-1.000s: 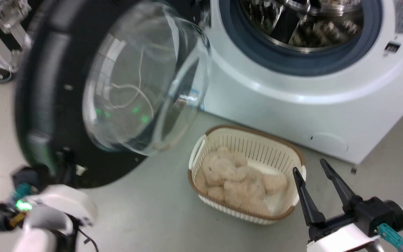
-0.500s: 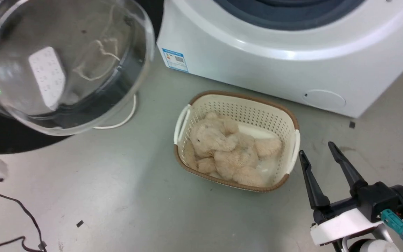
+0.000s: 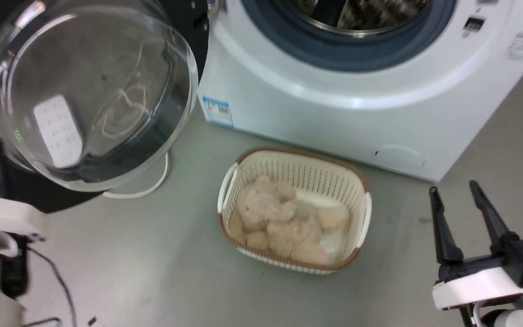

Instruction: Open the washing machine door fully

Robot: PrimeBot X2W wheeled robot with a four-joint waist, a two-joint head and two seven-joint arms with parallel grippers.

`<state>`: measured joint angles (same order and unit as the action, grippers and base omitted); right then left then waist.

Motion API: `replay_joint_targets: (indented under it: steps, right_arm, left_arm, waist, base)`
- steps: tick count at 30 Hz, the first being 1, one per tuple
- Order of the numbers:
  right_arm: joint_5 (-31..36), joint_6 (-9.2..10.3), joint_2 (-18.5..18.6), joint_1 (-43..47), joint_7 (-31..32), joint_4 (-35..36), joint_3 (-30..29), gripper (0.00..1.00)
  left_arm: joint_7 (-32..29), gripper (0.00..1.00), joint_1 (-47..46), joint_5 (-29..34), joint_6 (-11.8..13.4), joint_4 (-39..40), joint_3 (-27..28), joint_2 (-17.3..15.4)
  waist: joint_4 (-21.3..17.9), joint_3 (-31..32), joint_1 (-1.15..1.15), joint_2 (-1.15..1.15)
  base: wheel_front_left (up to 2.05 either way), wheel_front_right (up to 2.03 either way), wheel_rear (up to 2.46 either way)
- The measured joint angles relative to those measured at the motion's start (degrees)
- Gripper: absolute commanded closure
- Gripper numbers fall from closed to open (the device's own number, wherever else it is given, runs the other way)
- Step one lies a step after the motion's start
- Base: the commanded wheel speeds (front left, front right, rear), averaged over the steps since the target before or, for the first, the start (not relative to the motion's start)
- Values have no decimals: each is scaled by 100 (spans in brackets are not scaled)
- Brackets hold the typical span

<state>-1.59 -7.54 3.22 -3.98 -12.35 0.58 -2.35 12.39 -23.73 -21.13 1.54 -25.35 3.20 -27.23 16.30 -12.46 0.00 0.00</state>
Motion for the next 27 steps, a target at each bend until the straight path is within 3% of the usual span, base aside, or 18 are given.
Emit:
replay_joint_targets:
  steps: [6, 18, 19, 21, 22, 27]
  right_arm:
    - [-40, 0, -14, 179, -93, 123, -189, 0]
    - [-162, 0, -23, 760, -143, 393, -96, 0]
    - [-171, 0, -22, 799, -138, 402, -99, 0]
    - [-181, 0, -22, 857, -130, 414, -93, 0]
    - [-187, 0, -22, 875, -121, 419, -83, 0]
    - [-194, 0, -22, 960, -27, 387, -126, 0]
  left_arm:
    - [103, 100, 661, -74, 56, 1026, -109, 498]
    - [16, 100, 2385, -21, 517, 2810, -702, 1354]
    - [15, 94, 2479, 1, 556, 2865, -770, 1405]
    - [-2, 42, 2638, 96, 613, 2908, -896, 1448]
    - [-1, 0, 2696, 163, 641, 2917, -950, 1450]
    - [0, 0, 2863, 349, 659, 2892, -1233, 1528]
  waist:
    - [-164, 582, -1, 0]
    - [-969, 1215, -1, 0]
    - [-1024, 1248, -1, 0]
    - [-1125, 1300, -1, 0]
    - [-1168, 1322, -1, 0]
    - [-1323, 1393, 0, 0]
  base:
    - [0, 0, 0]
    - [0, 0, 0]
    - [0, 0, 0]
    - [0, 0, 0]
    - [0, 0, 0]
    - [0, 0, 0]
